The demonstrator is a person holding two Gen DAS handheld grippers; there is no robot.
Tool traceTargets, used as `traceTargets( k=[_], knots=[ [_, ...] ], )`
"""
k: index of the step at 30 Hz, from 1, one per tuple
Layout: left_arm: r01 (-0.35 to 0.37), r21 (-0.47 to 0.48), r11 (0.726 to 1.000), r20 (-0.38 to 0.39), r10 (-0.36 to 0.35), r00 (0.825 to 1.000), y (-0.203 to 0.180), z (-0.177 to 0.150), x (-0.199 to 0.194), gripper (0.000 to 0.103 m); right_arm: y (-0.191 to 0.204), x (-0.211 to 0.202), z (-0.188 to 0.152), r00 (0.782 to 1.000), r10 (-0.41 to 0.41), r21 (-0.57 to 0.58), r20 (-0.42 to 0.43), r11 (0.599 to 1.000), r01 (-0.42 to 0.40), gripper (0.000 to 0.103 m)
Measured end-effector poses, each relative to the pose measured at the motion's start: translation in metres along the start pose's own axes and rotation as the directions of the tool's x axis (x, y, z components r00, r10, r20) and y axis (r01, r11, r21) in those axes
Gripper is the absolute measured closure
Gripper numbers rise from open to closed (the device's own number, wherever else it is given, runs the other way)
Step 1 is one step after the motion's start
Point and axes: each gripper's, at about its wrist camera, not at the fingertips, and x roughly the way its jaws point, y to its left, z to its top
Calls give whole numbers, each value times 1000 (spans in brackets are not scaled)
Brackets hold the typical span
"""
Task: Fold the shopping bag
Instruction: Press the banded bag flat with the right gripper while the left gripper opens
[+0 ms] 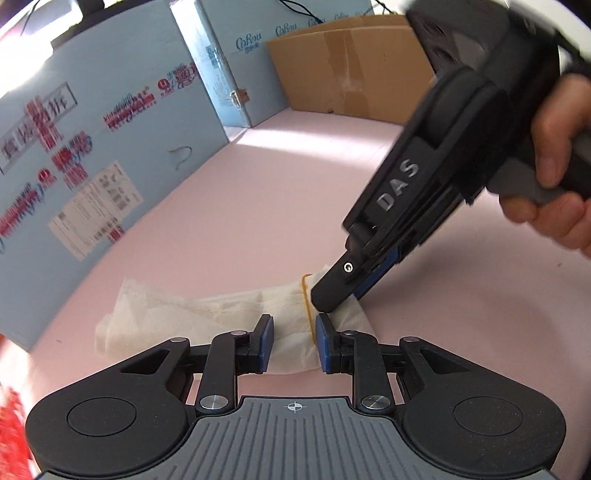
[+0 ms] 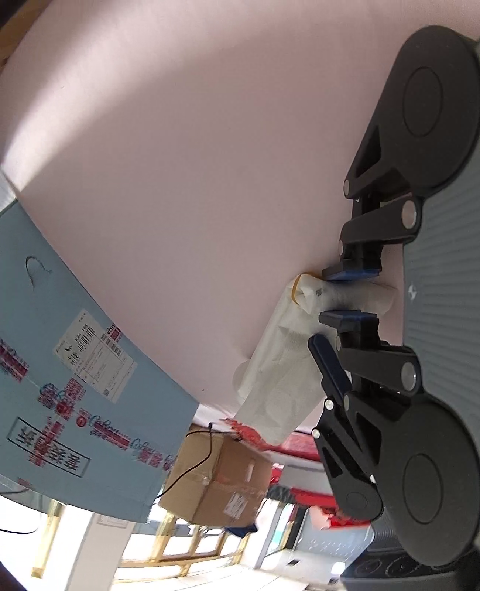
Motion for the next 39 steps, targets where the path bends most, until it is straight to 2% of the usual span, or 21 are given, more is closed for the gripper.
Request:
traceTargets(
  k=[3,5,7,9,12,14,16,21,24,27,28,30,32,34,35,36,37,39],
  knots=[
    [-70,66,995,2,70,998,-7,0,4,77,24,4,-2,995,-94,-131,10,987,95,87],
    [-139,79,987,0,139,990,-5,-1,9,77,31,5,-4,992,-124,-153,22,980,126,87],
    [-192,55,980,-21,194,981,10,-8,18,79,34,4,-7,990,-135,-158,33,978,139,87],
    [-214,-8,977,-31,213,977,28,-11,18,80,34,3,-10,990,-135,-163,41,977,140,87],
    [-84,-104,991,48,89,995,48,-9,-5,80,30,0,-11,992,-116,-140,42,983,121,87],
    [17,-133,991,86,-5,996,47,-8,-18,80,27,0,-9,994,-103,-125,38,986,107,87],
    [67,-112,991,86,-57,995,36,-10,-20,80,23,0,-8,996,-86,-99,32,991,89,87],
    [71,-79,994,44,-68,997,16,-10,-4,80,10,-1,-4,999,-37,-9,15,999,37,88],
    [72,-60,996,18,-71,997,4,-10,6,77,8,0,-3,999,-32,-4,10,999,32,88],
    [-24,3,1000,-13,24,1000,-7,-6,12,75,10,0,-3,999,-40,-18,11,999,41,89],
    [-70,31,997,-21,71,997,-11,-5,15,72,12,0,-3,999,-45,-25,13,999,45,89],
    [-145,57,988,-31,147,989,-13,-4,20,72,16,0,-5,998,-59,-51,19,997,60,88],
    [-242,37,970,-62,244,968,1,-12,35,73,19,0,-6,997,-66,-75,27,995,68,88],
    [-267,-25,963,-90,264,960,21,-18,46,73,20,-1,-8,997,-66,-92,34,993,69,88],
    [-268,-36,963,-95,263,960,30,-17,46,73,20,-1,-9,997,-64,-92,36,994,67,88],
    [-246,-64,967,-74,241,968,36,-15,40,73,20,-1,-9,997,-63,-92,37,994,66,88],
    [-207,-100,973,-37,204,978,39,-13,29,73,19,-1,-8,997,-62,-92,35,994,65,88],
    [-86,-154,984,23,91,996,38,-11,7,73,19,-2,-8,998,-59,-92,33,994,62,88]
  ],
)
